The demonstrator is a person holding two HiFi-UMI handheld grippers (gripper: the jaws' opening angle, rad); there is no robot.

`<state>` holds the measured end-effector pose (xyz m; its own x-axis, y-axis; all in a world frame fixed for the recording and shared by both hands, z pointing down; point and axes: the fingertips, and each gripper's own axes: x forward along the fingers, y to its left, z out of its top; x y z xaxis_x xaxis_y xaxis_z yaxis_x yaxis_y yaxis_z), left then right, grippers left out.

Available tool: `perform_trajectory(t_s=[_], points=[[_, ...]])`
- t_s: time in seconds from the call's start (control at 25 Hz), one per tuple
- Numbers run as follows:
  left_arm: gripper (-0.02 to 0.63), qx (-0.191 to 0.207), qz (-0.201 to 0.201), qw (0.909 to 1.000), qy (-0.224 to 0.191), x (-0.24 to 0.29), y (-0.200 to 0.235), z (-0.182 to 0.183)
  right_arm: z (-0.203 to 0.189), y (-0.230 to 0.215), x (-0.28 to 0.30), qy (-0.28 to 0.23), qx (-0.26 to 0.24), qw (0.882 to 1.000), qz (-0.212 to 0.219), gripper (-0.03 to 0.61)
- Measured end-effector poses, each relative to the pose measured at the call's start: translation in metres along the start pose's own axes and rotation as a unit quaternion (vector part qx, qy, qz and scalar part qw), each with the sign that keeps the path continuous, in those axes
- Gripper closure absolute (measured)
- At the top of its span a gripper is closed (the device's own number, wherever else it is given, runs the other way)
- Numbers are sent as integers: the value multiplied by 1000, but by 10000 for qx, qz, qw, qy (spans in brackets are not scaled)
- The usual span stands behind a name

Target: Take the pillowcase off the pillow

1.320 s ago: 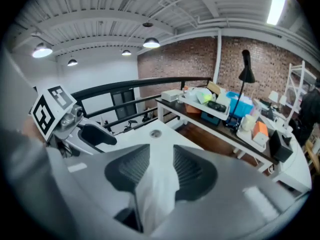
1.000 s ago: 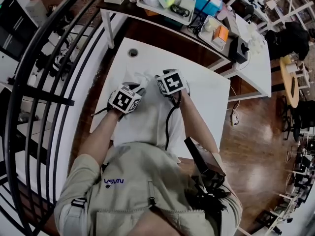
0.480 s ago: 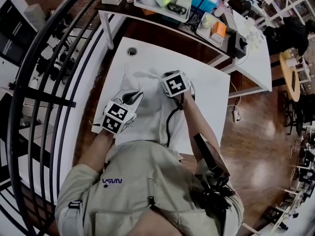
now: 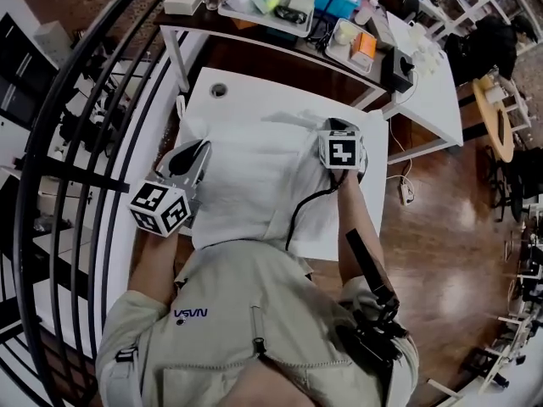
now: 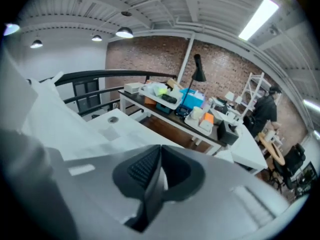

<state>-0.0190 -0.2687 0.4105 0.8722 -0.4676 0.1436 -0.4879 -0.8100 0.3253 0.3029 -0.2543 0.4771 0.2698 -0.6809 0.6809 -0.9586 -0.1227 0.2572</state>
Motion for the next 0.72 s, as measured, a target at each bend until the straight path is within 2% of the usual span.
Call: perform_trajectory(t_s=[0.08, 0.16, 0.32, 0.4, 0.56, 0.72], points=[[594, -142, 136, 9997, 174, 7, 20, -13, -11, -1, 1, 16, 311, 9994, 115, 568], [594, -231, 294, 9983, 454, 24, 41, -37, -20, 6, 8, 70, 333, 9993, 148, 568], [589, -248, 480, 9933, 1021, 60, 67, -85, -10, 16, 19, -165, -375, 9992, -7, 568], [578, -180, 514, 9910, 1222, 72, 71, -96, -4, 20, 21, -425, -468, 9980, 22, 557], [511, -27, 504, 9916, 1191, 83, 75, -88, 7, 21, 14, -904, 8, 9958, 170, 501], [487, 92, 606, 9935, 959, 76, 74, -74, 8, 31, 1, -1072, 190, 9937, 247, 495]])
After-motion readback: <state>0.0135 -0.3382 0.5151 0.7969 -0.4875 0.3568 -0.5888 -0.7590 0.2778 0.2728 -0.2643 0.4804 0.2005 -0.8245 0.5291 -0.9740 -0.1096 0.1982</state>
